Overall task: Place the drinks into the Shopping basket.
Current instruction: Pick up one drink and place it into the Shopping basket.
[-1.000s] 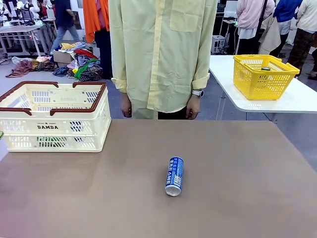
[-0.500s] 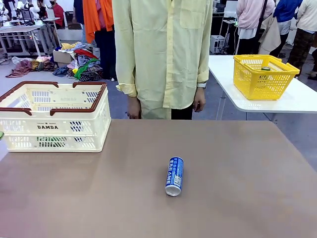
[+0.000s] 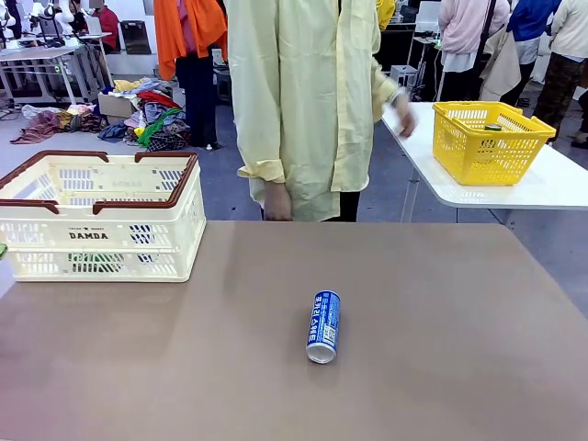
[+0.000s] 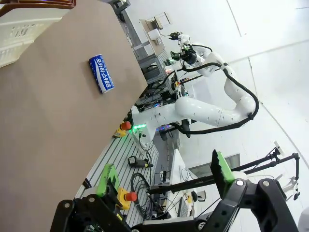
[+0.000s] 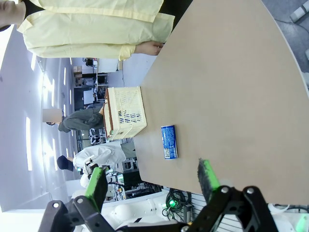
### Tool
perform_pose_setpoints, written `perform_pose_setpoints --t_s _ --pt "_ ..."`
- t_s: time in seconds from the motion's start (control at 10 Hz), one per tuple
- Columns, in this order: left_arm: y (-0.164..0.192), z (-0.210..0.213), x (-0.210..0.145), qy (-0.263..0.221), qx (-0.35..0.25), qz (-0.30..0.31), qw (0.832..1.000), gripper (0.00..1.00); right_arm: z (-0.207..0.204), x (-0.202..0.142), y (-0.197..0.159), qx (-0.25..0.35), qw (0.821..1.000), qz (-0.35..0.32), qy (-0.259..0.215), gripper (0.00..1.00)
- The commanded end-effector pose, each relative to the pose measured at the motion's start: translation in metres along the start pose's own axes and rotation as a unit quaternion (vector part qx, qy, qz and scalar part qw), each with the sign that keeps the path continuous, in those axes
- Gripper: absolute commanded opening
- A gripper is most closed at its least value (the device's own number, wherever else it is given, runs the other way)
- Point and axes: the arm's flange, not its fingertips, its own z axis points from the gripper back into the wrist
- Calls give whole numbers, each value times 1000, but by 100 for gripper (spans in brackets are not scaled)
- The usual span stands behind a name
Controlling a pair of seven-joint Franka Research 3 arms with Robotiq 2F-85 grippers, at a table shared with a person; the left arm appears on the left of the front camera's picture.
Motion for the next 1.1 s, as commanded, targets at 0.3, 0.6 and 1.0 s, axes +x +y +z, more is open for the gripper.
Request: perform_pose_setpoints --t_s 0.3,0.6,1.0 --pt "-95 -233 52 155 194 23 968 100 1 0 0 7 1000 11 0 100" --pt "-103 -385 71 241 315 -7 918 100 1 0 0 7 1000 11 0 100" --pt "-115 -460 40 262 333 -46 905 100 1 0 0 7 1000 11 0 100"
